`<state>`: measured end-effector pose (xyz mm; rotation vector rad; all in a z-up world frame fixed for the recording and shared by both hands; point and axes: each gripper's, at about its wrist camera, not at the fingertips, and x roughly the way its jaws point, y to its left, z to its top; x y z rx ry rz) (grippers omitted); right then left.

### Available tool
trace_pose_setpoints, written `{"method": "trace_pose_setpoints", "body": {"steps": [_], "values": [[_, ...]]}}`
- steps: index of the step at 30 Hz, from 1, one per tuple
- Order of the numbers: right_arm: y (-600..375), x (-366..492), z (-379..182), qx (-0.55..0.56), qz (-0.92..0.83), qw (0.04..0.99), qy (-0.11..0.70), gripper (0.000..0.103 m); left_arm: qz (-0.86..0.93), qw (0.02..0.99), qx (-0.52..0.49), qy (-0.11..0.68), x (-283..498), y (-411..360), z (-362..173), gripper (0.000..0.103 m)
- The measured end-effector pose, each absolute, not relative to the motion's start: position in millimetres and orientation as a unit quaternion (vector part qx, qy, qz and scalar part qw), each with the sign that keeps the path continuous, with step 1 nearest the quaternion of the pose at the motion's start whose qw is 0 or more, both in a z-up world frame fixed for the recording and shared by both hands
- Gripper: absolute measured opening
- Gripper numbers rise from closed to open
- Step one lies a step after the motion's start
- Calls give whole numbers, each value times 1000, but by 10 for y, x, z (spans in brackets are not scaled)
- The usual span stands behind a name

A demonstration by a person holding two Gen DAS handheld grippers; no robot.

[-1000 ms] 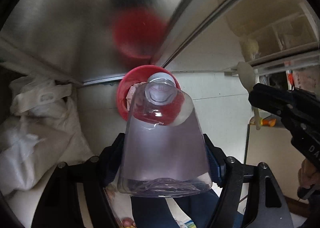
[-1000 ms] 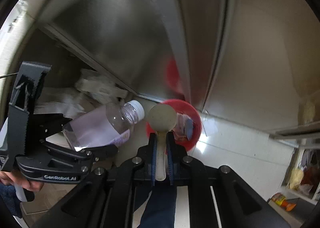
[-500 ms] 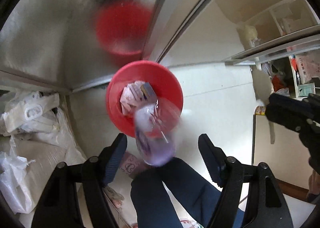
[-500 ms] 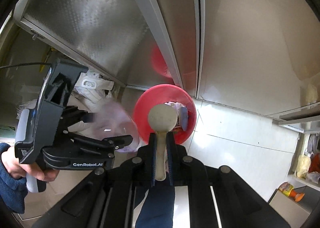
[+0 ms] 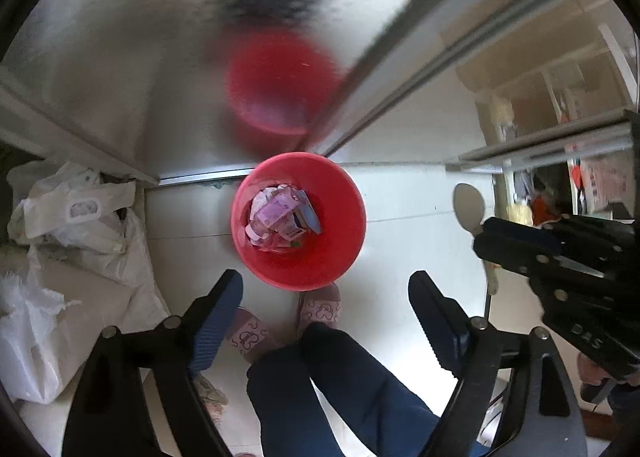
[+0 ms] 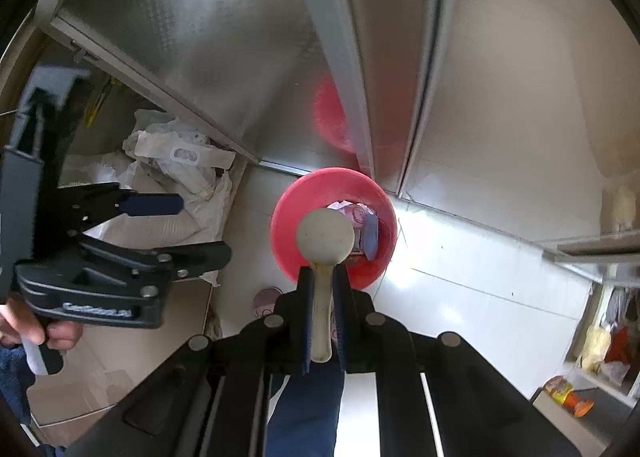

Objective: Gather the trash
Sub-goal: 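Open the right tool to drop the spoon into the bucket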

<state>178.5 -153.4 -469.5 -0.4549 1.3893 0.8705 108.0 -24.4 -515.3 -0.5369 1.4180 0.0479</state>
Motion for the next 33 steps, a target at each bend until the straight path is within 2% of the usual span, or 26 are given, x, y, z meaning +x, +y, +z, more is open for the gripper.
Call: {"method": "trace_pose_setpoints", "body": {"steps": [4,19,20,21,22,23,29,33], "values": [[-1376,1802,-4855,-210,396,651,613,9,39,729,-242,639,1000,-120,-5161,89],[-1068,1732,-5298,-266,416,612,618,10,73,730,-245,634,792,130,-5268,90],[-1054,1734,-5312,-272,411,612,618,14,70,730,-246,634,791,124,-5268,91],[-1047,1737,-5325,-275,408,613,618,31,68,730,-243,635,795,109,-5267,92],[-1044,1734,-5326,-275,406,615,618,54,68,729,-239,638,800,94,-5265,96],[-1054,1739,-5308,-272,406,619,615,61,70,729,-233,640,806,74,-5260,103],[-1136,1732,-5219,-259,399,626,618,78,65,736,-228,635,808,-2,-5115,103],[-1194,1687,-5051,-257,401,630,614,79,68,741,-226,628,800,-25,-4909,103]]}}
